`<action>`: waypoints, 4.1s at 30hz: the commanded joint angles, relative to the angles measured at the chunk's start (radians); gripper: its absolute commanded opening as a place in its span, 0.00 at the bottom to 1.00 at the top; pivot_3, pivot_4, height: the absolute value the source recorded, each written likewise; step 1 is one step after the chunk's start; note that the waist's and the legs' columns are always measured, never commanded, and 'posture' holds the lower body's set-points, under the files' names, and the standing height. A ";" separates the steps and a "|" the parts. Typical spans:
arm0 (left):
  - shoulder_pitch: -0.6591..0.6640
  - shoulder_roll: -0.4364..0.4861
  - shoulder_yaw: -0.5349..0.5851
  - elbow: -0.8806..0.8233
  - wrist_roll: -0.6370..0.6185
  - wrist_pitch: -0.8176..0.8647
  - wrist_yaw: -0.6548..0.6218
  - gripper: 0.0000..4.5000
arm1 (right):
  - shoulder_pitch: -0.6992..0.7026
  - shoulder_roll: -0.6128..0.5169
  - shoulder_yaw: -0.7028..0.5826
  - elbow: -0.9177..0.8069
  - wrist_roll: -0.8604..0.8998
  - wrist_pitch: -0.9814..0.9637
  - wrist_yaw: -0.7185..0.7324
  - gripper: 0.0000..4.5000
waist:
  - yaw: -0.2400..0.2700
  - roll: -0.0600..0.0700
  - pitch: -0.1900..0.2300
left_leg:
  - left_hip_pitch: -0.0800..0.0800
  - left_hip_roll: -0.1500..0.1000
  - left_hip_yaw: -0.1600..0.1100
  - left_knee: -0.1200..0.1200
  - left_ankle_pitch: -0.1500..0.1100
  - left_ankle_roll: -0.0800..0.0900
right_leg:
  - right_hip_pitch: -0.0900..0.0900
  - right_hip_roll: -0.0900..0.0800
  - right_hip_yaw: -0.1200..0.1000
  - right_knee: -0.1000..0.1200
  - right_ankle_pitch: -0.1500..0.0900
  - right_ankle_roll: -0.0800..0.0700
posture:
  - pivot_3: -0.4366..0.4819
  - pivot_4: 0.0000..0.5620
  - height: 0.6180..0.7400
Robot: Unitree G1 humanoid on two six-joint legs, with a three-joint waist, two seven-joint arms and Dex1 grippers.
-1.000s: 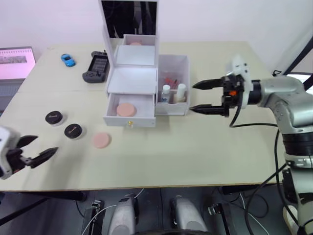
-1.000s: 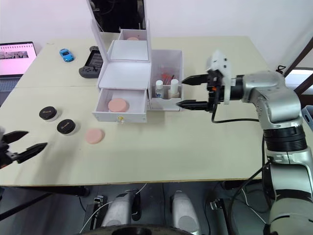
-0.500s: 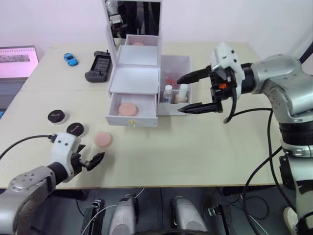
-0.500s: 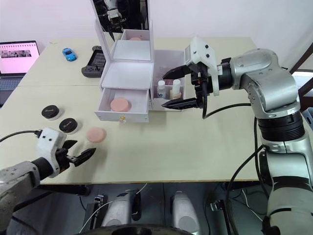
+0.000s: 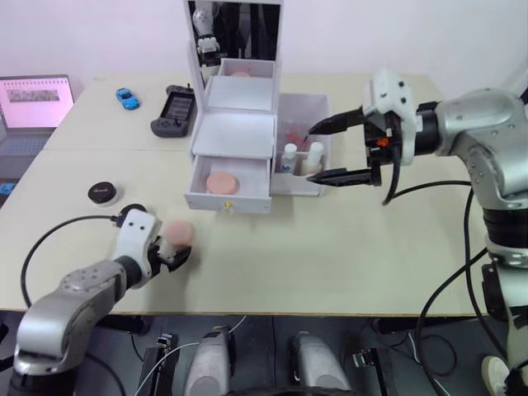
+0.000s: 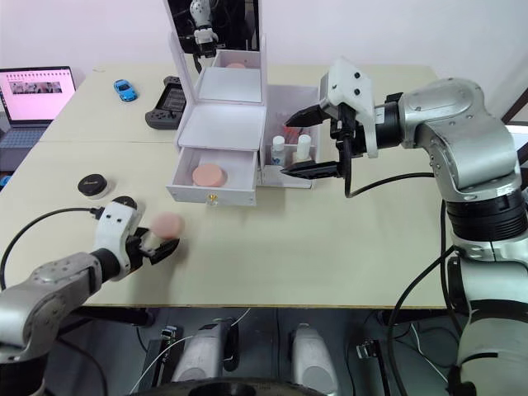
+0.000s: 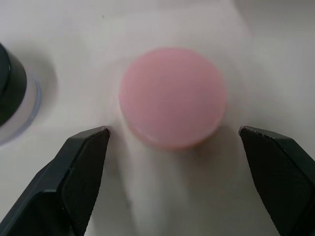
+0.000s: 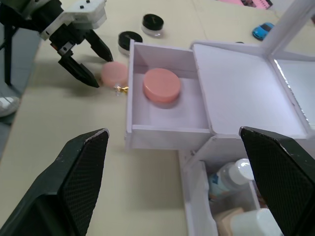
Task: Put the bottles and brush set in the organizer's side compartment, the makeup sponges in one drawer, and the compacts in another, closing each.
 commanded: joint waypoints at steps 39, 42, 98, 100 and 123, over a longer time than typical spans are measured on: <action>-0.752 -0.022 -0.032 0.042 -0.173 0.239 -0.094 0.59 | 0.029 -0.026 -0.070 -0.072 -0.006 0.009 -0.084 1.00 | -0.005 -0.001 0.001 | -0.003 0.001 -0.007 0.002 0.000 -0.001 | 0.000 0.006 -0.002 0.000 0.003 0.006 | 0.48 0.27 0.99; -0.768 -0.014 -0.093 0.078 -0.160 0.232 -0.106 0.59 | 0.054 -0.039 -0.091 -0.107 0.004 0.032 -0.103 1.00 | -0.005 -0.001 0.001 | -0.003 0.001 -0.008 0.002 0.000 -0.001 | 0.000 0.007 -0.002 0.000 0.003 0.006 | 0.48 0.27 0.99; 0.550 -0.175 0.368 -0.223 -0.127 -0.606 -0.487 0.12 | 0.101 -0.145 -0.211 0.067 0.187 0.104 0.079 1.00 | -0.002 -0.002 0.001 | -0.001 0.000 -0.001 0.000 -0.001 0.002 | 0.004 -0.007 0.001 -0.010 0.000 -0.003 | 0.48 0.27 0.99; 0.554 -0.238 0.302 -0.186 -0.055 -0.712 -0.455 0.01 | 0.106 -0.141 -0.222 0.020 0.208 0.144 0.044 1.00 | -0.006 -0.001 0.001 | -0.001 -0.002 0.001 0.000 -0.002 0.003 | 0.003 -0.010 0.002 -0.010 0.000 -0.003 | 0.48 0.27 0.99; 0.028 -0.301 -0.089 0.169 0.176 -0.818 -0.182 0.01 | 0.209 -0.177 -0.354 -0.162 0.306 0.267 -0.133 1.00 | 0.001 0.000 -0.001 | -0.001 0.000 0.000 0.002 -0.002 0.004 | 0.002 0.002 0.000 -0.006 0.002 0.001 | 0.48 0.27 0.99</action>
